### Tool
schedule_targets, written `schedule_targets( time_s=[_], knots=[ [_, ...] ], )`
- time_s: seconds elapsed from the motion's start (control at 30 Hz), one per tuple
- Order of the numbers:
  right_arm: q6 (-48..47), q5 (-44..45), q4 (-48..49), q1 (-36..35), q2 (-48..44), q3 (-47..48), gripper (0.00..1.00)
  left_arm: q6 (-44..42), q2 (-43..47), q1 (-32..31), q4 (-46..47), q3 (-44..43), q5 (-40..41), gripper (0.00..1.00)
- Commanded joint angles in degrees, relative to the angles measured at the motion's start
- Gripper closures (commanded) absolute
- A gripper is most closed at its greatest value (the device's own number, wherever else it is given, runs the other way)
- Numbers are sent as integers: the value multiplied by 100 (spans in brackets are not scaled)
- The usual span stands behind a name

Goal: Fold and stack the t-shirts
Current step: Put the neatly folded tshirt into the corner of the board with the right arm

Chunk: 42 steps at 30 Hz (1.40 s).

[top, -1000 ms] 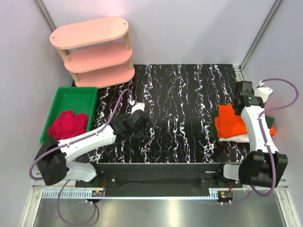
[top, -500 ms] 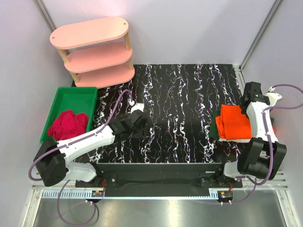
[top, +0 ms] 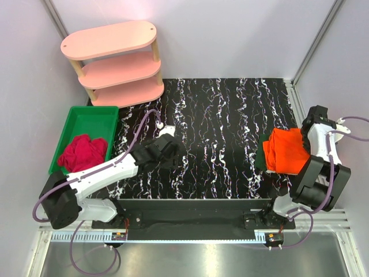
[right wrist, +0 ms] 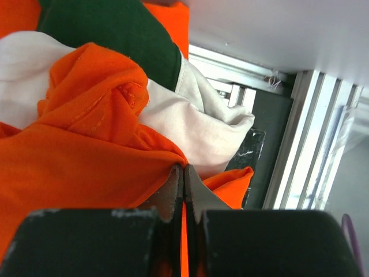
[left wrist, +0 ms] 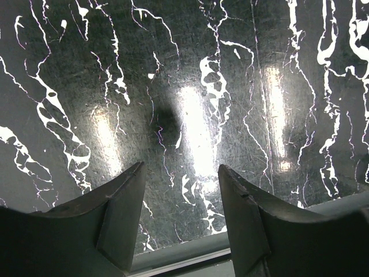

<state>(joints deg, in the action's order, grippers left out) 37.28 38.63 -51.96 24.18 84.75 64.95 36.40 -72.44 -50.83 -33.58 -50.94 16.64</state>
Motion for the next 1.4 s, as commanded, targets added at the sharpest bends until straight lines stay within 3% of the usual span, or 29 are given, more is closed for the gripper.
schedule_targets(
  time_s=[0.0,0.17,0.33,0.6,0.63,0.67,0.7,0.73,0.8,0.87,1.0,1.1,1.3,1.37],
  knots=[
    [350,-320,-33,191,-2,-79,100,-89,178,29,1,23,-38,42],
    [263,-444,28,201,-230,18,77,-89,134,29,1,-21,-38,42],
    [60,-463,152,34,-582,96,47,-98,-24,29,27,-109,-143,41],
    [-63,-242,177,-432,-1135,632,25,-72,-6,20,159,-101,-249,38],
    [-132,-503,256,-545,-1214,694,22,-72,-15,20,177,-101,-302,37],
    [-185,-662,335,-616,-1381,773,13,-55,-41,20,168,-109,-319,37],
    [-212,-847,528,-712,-1461,800,11,-46,-42,20,177,-109,-337,37],
    [-395,-1597,695,-844,-1522,791,10,-37,-50,20,168,-118,-372,37],
    [-370,-1894,968,-1151,-1716,678,4,-28,-33,20,177,-162,-381,37],
    [-607,-2517,1380,-1661,-1987,327,2,-45,11,20,177,-206,-329,36],
    [-923,-2537,1549,-2943,-2085,62,0,-89,177,20,150,-232,-127,33],
    [-942,-2045,1470,-4085,-2085,-192,0,-19,213,12,63,-224,119,23],
    [-599,-291,1506,-6569,-1744,-808,0,121,222,20,-368,-215,725,23],
    [-485,169,1427,-7083,-1411,-896,0,191,222,20,-551,-215,875,23]
  ],
)
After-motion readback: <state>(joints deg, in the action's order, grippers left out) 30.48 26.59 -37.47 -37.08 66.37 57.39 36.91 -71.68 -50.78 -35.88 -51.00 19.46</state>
